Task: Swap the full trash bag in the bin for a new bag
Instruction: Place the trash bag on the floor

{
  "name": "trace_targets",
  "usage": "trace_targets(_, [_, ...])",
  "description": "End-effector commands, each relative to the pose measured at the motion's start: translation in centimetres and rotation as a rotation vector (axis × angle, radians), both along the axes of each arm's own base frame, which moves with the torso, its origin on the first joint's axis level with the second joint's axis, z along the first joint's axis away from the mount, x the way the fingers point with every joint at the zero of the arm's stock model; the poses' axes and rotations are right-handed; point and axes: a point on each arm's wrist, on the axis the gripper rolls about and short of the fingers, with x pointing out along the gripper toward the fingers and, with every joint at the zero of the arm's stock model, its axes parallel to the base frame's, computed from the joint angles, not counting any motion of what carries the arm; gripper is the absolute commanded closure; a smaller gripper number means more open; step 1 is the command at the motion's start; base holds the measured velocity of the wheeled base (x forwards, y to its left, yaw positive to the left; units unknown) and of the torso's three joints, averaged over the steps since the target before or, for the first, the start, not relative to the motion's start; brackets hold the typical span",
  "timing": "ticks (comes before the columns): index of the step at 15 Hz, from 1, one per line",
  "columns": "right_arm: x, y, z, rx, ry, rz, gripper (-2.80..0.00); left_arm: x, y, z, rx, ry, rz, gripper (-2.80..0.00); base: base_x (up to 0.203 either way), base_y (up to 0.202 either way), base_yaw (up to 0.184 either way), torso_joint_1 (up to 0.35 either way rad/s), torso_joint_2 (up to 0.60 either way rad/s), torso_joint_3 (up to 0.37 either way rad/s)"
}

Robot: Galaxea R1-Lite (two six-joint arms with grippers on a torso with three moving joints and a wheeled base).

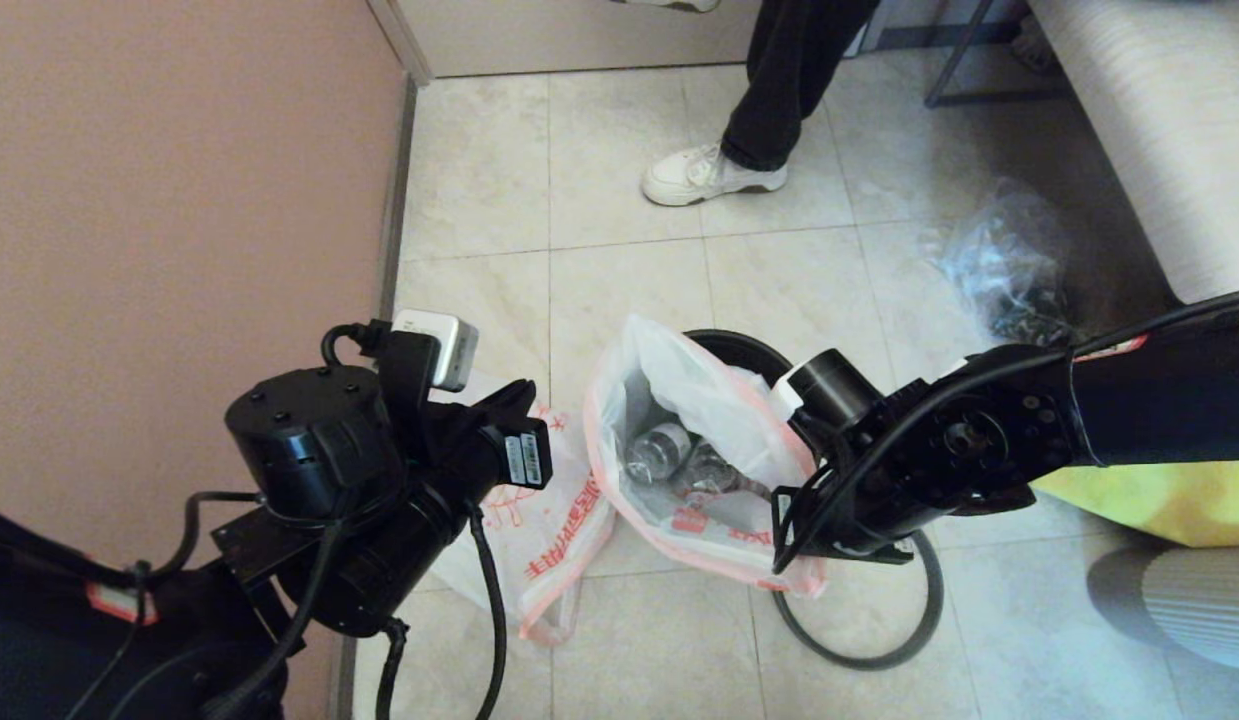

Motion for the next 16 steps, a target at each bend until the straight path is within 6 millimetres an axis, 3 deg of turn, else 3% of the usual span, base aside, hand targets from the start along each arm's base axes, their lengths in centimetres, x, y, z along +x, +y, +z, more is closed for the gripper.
trace_targets(1, [-0.6, -0.2, 1.1, 0.006, -0.012, 0.011, 0.00, 0.1, -0.1, -0.1, 0.001, 0.000, 0.002, 0.00, 0.000, 0.000, 0.000, 0.000, 0.00, 0.000])
trace_targets(5, [-1.8, -0.9, 3.9, 0.057, -0.043, 0.046, 0.00, 0.2, -0.2, -0.3, 0.003, 0.006, 0.000, 0.00, 0.000, 0.000, 0.000, 0.000, 0.00, 0.000])
trace_targets(9, [-3.6, -2.1, 6.5, 0.270, 0.096, 0.176, 0.00, 0.4, -0.4, -0.8, 0.013, 0.021, -0.001, 0.00, 0.000, 0.000, 0.000, 0.000, 0.00, 0.000])
trace_targets(16, [-2.1, -5.2, 8.0, 0.728, 0.288, 0.402, 0.00, 0.7, -0.4, -1.4, 0.020, 0.037, 0.004, 0.00, 0.000, 0.000, 0.000, 0.000, 0.00, 0.000])
